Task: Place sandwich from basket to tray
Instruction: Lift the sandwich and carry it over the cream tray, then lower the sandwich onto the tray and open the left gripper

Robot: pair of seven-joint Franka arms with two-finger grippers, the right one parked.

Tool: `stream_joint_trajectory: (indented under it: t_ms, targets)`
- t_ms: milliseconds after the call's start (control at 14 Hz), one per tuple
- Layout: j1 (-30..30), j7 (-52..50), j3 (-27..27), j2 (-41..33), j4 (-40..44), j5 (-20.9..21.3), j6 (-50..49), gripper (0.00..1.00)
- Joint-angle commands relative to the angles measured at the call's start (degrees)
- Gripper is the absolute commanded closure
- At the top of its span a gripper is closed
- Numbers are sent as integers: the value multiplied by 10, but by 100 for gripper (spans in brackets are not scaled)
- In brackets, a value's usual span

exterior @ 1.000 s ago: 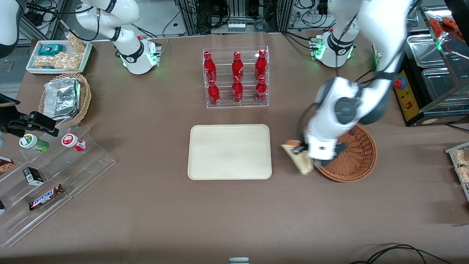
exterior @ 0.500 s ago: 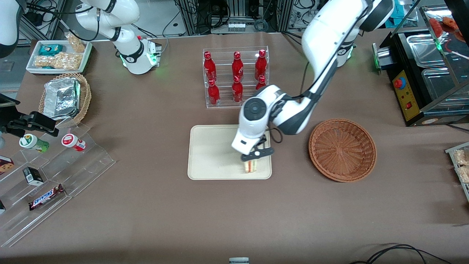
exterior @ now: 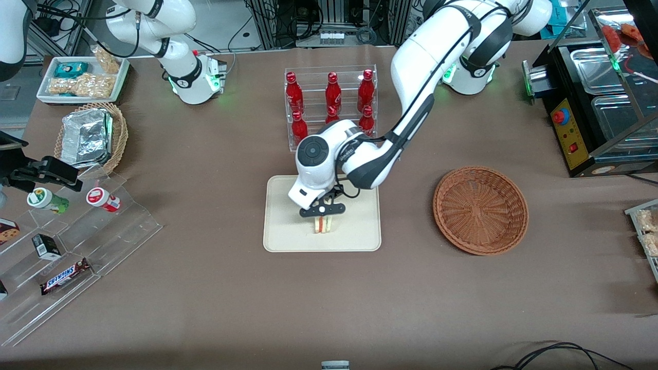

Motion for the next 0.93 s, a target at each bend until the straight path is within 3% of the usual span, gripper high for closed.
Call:
stream_joint_trajectory:
  t_ms: [0, 71, 214, 500, 643, 857]
  targets:
    - [-6, 4, 10, 10, 30, 10, -19, 12]
    - [-6, -2, 11, 5, 31, 8, -20, 0]
    - [-1, -48, 13, -7, 33, 10, -23, 0]
    - [30, -53, 28, -108, 28, -2, -109, 0]
    - [90, -25, 23, -173, 14, -62, -164, 0]
    - [166, 85, 23, -261, -27, -114, -257, 0]
